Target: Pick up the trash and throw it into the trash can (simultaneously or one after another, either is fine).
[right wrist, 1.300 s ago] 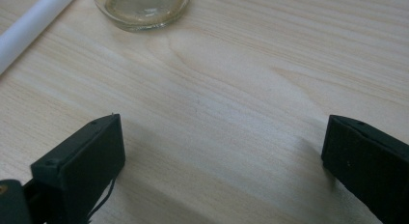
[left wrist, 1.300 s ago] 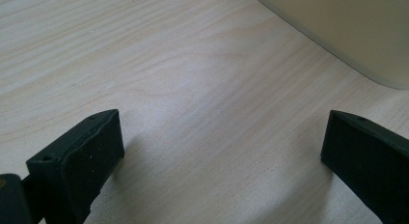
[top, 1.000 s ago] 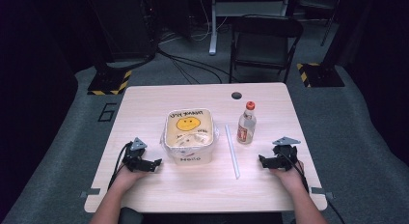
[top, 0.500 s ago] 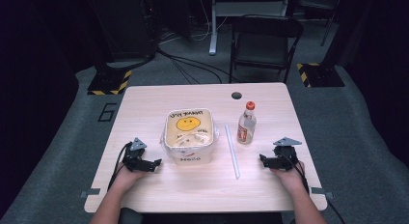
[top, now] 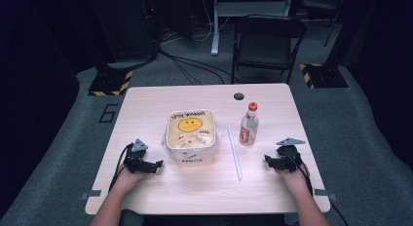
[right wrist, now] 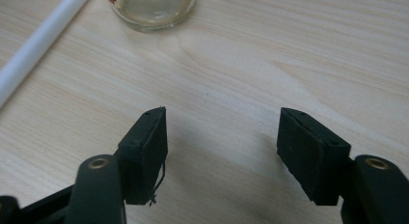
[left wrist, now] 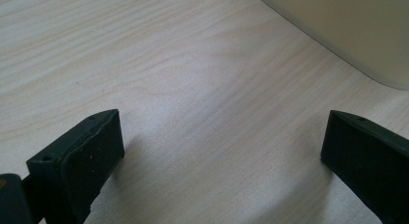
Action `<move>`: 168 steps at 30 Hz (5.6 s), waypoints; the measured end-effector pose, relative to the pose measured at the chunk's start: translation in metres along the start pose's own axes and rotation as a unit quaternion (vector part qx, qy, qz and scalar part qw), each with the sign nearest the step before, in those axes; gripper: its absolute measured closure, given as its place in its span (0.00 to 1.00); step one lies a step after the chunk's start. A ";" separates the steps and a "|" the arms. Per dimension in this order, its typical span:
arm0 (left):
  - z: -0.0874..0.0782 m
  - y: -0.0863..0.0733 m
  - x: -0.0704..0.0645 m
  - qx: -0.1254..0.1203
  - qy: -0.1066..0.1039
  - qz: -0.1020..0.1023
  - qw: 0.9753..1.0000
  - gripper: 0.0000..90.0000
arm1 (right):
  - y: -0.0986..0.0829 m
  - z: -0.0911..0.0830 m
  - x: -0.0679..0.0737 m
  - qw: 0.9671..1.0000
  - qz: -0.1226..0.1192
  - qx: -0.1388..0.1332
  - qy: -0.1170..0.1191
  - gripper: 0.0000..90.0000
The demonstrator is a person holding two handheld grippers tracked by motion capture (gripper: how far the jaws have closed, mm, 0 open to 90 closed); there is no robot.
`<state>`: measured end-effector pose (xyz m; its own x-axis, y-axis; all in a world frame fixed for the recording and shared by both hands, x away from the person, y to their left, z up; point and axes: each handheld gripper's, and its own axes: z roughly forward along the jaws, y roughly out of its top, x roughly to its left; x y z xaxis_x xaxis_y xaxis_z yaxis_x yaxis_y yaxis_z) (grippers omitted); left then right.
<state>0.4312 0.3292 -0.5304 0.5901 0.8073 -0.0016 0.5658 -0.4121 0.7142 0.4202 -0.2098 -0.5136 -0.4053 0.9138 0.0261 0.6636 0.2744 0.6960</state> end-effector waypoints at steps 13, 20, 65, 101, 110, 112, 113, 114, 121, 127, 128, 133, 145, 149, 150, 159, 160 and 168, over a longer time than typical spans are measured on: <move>0.001 0.000 0.000 -0.002 -0.002 -0.002 1.000 0.01 | 0.011 -0.018 0.001 0.999 -0.003 -0.009 0.032 0.46; 0.001 0.000 0.000 -0.002 -0.002 -0.001 1.000 0.01 | 0.019 -0.022 0.003 0.999 -0.014 -0.006 0.048 0.47; 0.000 0.001 0.000 0.001 -0.001 -0.003 1.000 0.01 | 0.100 -0.066 0.006 0.995 -0.032 -0.063 0.077 0.44; 0.000 0.001 0.000 0.001 -0.002 -0.002 1.000 0.01 | 0.150 -0.061 0.022 0.991 -0.048 -0.091 0.087 0.50; 0.000 0.001 0.000 0.001 -0.001 -0.003 1.000 0.01 | 0.159 -0.055 0.025 0.991 -0.044 -0.097 0.086 0.52; 0.000 0.001 0.000 0.001 -0.001 -0.003 1.000 0.01 | 0.159 -0.054 0.025 0.990 -0.045 -0.098 0.087 0.52; 0.001 0.001 0.000 0.001 -0.001 -0.003 1.000 0.01 | 0.161 -0.053 0.026 0.990 -0.047 -0.099 0.086 0.53; 0.001 0.001 0.000 0.001 -0.001 -0.003 1.000 0.01 | 0.161 -0.053 0.026 0.990 -0.047 -0.099 0.086 0.53; 0.001 0.001 0.000 0.001 -0.001 -0.003 1.000 0.01 | 0.166 -0.050 0.030 0.990 -0.053 -0.101 0.086 0.58; 0.001 0.001 0.000 0.001 -0.001 -0.003 1.000 0.01 | 0.168 -0.047 0.033 0.990 -0.060 -0.102 0.082 0.63; 0.001 0.001 0.000 0.001 -0.001 -0.003 1.000 0.01 | 0.168 -0.047 0.034 0.990 -0.060 -0.104 0.079 0.65; 0.001 0.001 0.001 0.000 -0.002 -0.001 1.000 0.01 | 0.169 -0.048 0.034 0.989 -0.065 -0.109 0.075 0.68; 0.001 0.001 0.001 -0.002 -0.002 0.000 1.000 0.01 | 0.172 -0.051 0.036 0.990 -0.074 -0.103 0.068 0.69; 0.001 0.001 0.001 0.000 -0.001 -0.001 1.000 0.01 | 0.174 -0.055 0.038 0.989 -0.078 -0.106 0.068 0.69; 0.001 0.001 0.001 0.000 -0.001 0.000 1.000 0.01 | 0.175 -0.056 0.038 0.989 -0.079 -0.106 0.069 0.69; 0.001 0.001 0.001 0.000 -0.001 -0.001 1.000 0.01 | 0.182 -0.068 0.044 0.987 -0.089 -0.110 0.074 0.69; 0.001 0.001 0.001 0.000 -0.001 -0.001 1.000 0.01 | 0.184 -0.070 0.045 0.987 -0.093 -0.111 0.074 0.69; 0.001 0.001 0.000 -0.001 -0.001 -0.003 1.000 0.01 | 0.194 -0.086 0.053 0.984 -0.105 -0.118 0.082 0.69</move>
<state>0.4321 0.3288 -0.5306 0.5881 0.8088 -0.0081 0.5688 -0.4064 0.7151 0.4737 -0.1342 -0.3152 -0.6265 0.7786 -0.0353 0.3969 0.3577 0.8453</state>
